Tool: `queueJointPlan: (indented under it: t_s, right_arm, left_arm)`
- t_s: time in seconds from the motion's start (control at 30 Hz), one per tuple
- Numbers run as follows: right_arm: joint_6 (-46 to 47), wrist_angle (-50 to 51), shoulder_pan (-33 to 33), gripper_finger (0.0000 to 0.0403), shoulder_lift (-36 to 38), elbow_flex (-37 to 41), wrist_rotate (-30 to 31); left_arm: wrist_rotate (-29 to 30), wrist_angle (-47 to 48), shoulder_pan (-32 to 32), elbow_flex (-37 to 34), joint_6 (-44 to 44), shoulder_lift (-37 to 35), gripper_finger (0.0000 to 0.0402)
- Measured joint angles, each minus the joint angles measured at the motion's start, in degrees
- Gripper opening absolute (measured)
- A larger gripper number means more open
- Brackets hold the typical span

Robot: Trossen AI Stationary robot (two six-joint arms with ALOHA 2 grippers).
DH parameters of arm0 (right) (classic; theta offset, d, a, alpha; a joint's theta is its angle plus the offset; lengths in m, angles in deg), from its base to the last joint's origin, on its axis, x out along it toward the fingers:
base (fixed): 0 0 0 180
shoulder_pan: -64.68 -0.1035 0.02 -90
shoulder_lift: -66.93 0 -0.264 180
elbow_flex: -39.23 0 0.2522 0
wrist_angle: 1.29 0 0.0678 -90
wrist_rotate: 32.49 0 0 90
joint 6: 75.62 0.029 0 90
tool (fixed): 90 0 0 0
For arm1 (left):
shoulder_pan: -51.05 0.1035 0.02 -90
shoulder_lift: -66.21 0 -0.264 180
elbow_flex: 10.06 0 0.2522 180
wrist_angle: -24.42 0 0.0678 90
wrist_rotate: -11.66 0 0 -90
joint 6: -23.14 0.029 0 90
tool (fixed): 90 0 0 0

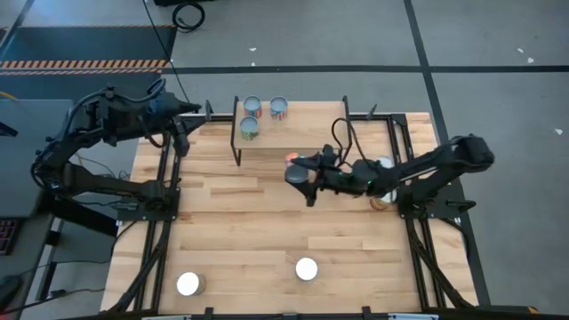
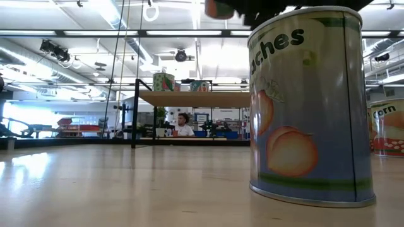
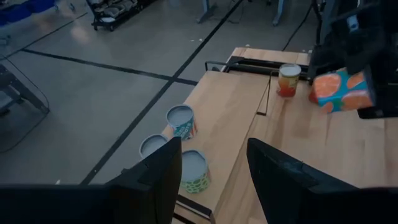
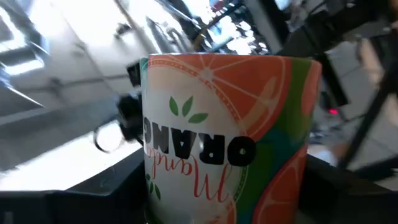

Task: Pick and place cans onto a shelf
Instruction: Put the can of oranges on the shelf aligned with the can of carrots

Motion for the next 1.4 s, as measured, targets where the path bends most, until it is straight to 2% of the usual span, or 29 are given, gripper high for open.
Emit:
queueJointPlan:
  t_s: [0.23,0.5,0.73,0.87,1.13,1.4]
  right_arm:
    - [5.43,-18.33,0.11,0.0286,-10.17,0.02,10.68]
    - [9.77,-26.7,2.52,0.0286,-15.44,0.02,17.66]
    - [13.78,-22.93,6.35,0.0286,-15.42,0.02,19.95]
    - [17.9,-17.63,7.95,0.0286,-15.46,0.04,19.0]
    - [19.3,-12.33,10.82,0.0287,-15.41,0.02,16.8]
    - [20.33,-0.36,13.31,0.0289,-15.37,-4.6,12.18]
  left_arm:
    - [0.02,-0.04,0.02,0.02,0.35,0.2,0.0188]
    - [0.04,-0.02,0.02,0.02,0.37,0.19,0.0188]
    - [0.04,-0.03,0.02,0.02,0.34,0.19,0.0188]
    - [0.04,-0.04,0.02,0.02,0.33,0.19,0.0188]
    - [0.02,-0.02,0.0,0.02,-1.38,0.19,0.0188]
    - [0.53,-0.11,0.0,0.02,3.64,0.23,0.0188]
